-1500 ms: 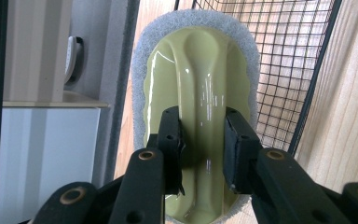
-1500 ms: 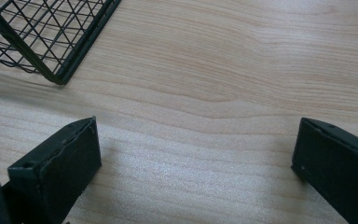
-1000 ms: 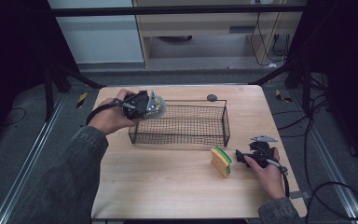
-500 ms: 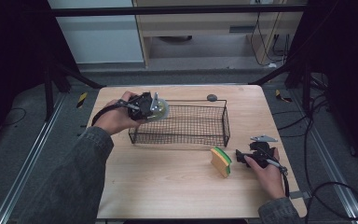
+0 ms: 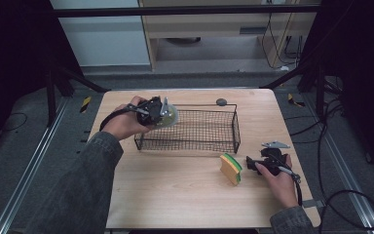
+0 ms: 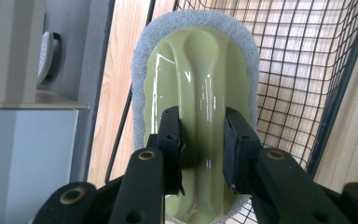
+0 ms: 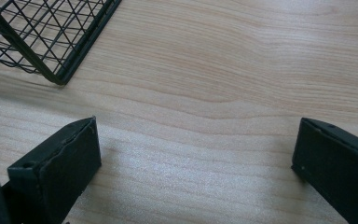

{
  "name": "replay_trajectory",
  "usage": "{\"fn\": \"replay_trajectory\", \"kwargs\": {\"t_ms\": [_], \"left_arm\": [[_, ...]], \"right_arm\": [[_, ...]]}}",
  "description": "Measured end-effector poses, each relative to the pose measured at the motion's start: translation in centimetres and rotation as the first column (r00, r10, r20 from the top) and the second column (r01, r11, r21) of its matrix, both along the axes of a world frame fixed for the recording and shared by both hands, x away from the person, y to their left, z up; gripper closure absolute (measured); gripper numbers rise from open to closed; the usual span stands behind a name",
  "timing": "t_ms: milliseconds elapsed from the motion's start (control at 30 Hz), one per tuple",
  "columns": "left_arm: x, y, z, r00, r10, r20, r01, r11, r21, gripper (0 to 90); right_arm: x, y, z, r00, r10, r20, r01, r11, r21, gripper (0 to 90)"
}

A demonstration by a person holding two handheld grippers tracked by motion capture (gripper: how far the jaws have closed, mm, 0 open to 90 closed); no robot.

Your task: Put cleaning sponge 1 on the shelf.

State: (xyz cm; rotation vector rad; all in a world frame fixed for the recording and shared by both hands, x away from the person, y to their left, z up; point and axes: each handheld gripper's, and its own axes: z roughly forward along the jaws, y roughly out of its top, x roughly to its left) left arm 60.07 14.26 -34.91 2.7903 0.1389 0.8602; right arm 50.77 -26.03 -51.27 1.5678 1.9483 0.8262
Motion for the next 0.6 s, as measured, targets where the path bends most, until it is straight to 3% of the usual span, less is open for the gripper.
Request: {"fn": "replay_trajectory", "kwargs": {"t_ms": [600], "left_arm": [[1.0,0.5,-2.5,0.9981,0.033,-0.052,-0.033,0.9994,0.010,70.9]], "right_arm": [[0.0,0.1,0.0,1.0000,0.005,0.000,-0.005,1.0000,0.000,1.3]]}}
